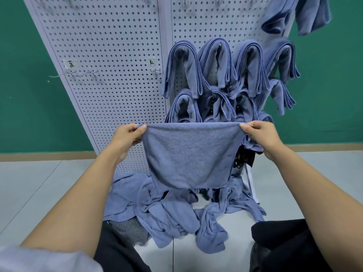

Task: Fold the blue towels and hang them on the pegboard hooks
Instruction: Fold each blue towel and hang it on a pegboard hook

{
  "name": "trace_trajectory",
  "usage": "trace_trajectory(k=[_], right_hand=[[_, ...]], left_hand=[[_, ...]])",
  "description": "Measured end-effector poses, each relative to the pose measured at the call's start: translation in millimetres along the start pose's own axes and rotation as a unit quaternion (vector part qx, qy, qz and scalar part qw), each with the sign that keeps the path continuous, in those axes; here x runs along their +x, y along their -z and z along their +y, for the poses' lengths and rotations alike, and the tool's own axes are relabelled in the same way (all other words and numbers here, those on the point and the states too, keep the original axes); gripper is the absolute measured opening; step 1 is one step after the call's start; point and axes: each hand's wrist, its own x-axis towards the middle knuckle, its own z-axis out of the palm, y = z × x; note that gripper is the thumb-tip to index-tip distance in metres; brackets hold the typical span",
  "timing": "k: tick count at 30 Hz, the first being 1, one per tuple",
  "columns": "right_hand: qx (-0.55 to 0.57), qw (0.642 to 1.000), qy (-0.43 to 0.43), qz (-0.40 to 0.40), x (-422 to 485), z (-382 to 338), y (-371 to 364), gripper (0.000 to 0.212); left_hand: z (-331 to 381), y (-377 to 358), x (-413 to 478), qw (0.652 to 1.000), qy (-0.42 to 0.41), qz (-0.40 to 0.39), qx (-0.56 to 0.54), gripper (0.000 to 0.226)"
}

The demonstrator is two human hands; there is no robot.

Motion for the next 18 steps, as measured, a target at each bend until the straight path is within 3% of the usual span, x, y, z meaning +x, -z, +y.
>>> trace_trajectory(k=[4,8,12,18], right_hand=[[0.116,0.992,-0.05,-0.011,-5,-13,-4,0.021],[0.181,0.975,-0.13,0.002,-6,-19,-20,0.024],[0.195,0.973,-0.126,-0.014,-8,-31,-41,0.018],[0.159,0.982,-0.055,-0.091,-28,-58,-80,0.003]], left_hand=[[3,2,0,0.985,0.077,-0.029,-0.15,0.014],[9,-13,-1,0.967,0.174,0.002,-0.186,0.013],[25,-44,-8,0.971,0.134,0.03,-0.195,0.007],[38,-92,-29,0.988,0.068,-0.055,-0.127,0.006]])
